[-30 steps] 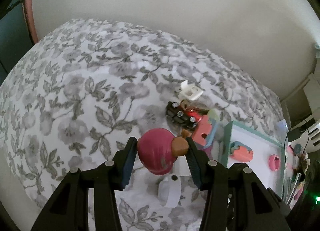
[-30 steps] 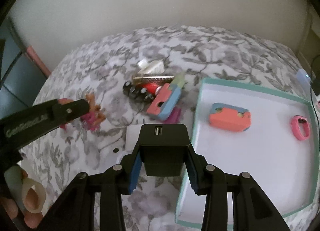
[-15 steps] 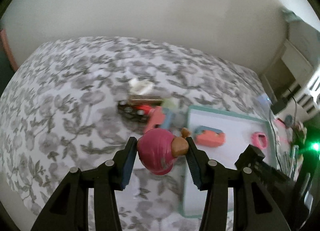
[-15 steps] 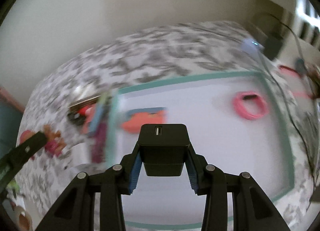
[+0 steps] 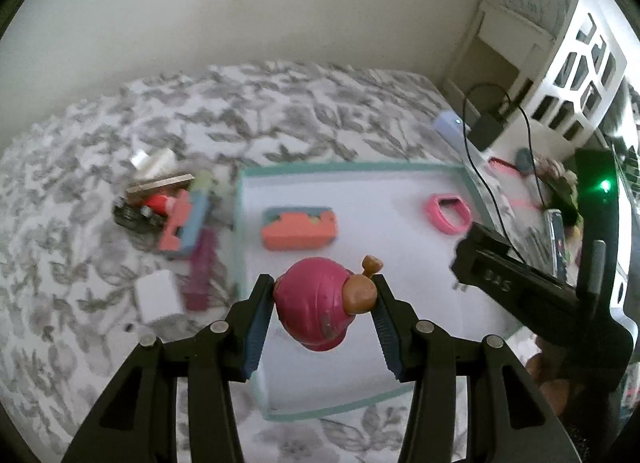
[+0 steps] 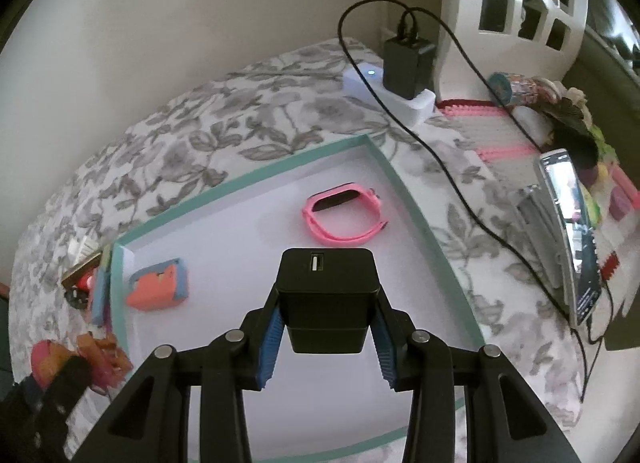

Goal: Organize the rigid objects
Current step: 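Carry the toy dog and black charger into the tray and release both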

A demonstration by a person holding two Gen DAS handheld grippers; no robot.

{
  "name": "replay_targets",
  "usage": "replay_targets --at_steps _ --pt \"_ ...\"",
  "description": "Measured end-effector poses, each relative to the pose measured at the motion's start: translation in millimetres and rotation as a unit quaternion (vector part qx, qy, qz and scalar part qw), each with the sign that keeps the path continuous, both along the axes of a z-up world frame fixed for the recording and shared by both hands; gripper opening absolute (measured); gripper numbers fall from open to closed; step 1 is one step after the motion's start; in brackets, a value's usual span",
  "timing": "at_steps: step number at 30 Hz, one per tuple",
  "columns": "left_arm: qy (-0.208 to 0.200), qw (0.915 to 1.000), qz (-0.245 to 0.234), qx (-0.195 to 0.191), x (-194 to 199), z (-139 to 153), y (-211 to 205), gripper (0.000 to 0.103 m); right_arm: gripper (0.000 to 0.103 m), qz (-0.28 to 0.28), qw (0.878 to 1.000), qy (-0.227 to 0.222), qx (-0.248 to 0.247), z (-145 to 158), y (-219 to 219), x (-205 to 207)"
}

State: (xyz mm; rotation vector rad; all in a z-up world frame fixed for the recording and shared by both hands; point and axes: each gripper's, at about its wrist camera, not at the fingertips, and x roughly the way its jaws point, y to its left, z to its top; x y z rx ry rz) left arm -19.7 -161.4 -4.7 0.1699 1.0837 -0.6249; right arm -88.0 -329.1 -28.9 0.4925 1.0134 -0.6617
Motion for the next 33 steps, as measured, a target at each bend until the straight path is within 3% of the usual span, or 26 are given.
replay_targets --at_steps 13,22,33 --pt "0.036 0.997 -0.008 0.068 7 -56 -18 0.05 0.043 0.031 0.998 0.05 0.024 -35 10 13" --pt "0.057 0.9971 0.002 0.049 13 -67 -13 0.051 0.043 0.031 0.996 0.068 0.037 -48 7 15" --pt "0.059 0.996 -0.013 0.065 10 -68 -18 0.052 0.044 0.037 0.996 0.074 0.031 -48 7 17"
